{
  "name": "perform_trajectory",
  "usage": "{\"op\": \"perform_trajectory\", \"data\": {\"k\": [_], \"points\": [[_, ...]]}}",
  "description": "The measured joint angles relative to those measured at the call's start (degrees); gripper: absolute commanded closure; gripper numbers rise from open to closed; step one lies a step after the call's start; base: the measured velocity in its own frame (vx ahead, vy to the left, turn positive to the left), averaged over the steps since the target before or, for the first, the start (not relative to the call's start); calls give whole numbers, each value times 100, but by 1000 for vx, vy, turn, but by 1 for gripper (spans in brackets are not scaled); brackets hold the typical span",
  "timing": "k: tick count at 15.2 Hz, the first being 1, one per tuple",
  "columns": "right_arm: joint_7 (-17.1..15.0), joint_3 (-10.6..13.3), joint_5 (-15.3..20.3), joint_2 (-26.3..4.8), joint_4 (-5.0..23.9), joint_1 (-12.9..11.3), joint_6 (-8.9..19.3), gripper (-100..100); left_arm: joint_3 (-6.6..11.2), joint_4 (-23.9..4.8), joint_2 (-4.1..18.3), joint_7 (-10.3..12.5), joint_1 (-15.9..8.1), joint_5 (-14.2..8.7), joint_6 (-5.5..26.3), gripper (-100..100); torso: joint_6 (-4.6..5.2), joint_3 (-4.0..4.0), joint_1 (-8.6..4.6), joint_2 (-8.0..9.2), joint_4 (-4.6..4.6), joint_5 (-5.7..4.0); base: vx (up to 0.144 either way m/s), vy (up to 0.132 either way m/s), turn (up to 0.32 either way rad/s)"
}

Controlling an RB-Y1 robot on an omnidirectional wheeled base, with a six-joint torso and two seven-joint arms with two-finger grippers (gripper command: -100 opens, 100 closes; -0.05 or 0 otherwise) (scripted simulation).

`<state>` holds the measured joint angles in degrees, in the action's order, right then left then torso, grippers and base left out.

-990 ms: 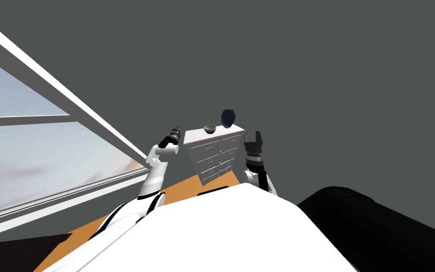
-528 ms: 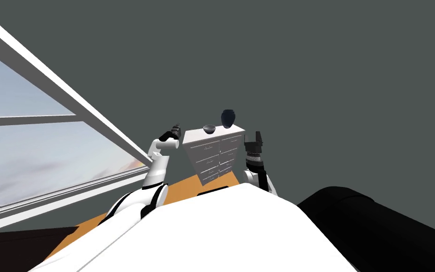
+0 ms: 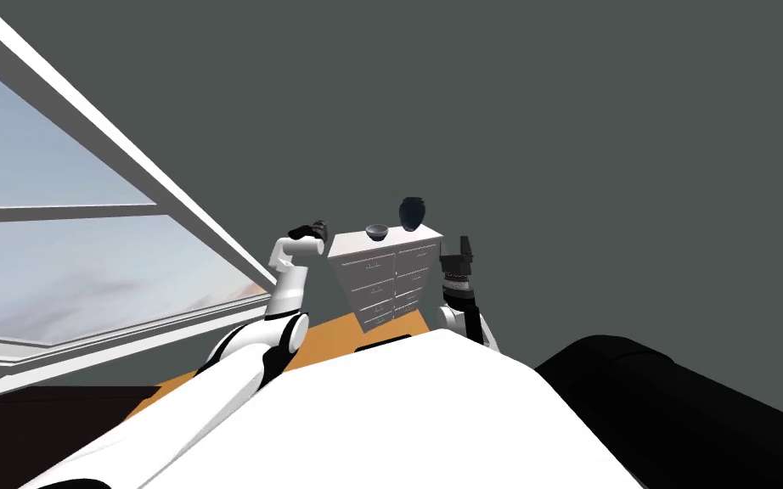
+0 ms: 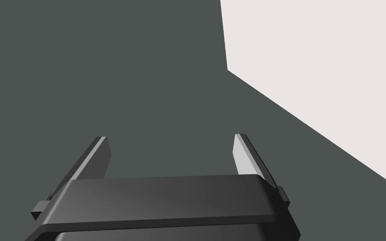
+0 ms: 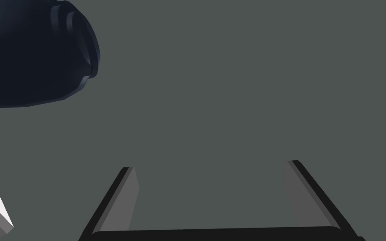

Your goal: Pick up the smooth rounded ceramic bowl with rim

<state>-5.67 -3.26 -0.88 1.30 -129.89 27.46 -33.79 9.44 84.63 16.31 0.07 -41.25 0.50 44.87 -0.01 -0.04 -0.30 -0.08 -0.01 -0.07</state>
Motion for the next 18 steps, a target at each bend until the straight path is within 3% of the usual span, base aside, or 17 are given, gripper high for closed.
{"op": "perform_trajectory", "data": {"k": [12,18], "points": [[0,0,0,0,0,0,0,0,230,-674,-137,44,-1172,-40,1396,-100,0,-2,4,-3,-1,1,4,-50,62],[0,0,0,0,0,0,0,0,324,-944,-207,65,-1626,-61,2064,-100,1,-1,10,-1,-1,2,1,-48,59]]}}
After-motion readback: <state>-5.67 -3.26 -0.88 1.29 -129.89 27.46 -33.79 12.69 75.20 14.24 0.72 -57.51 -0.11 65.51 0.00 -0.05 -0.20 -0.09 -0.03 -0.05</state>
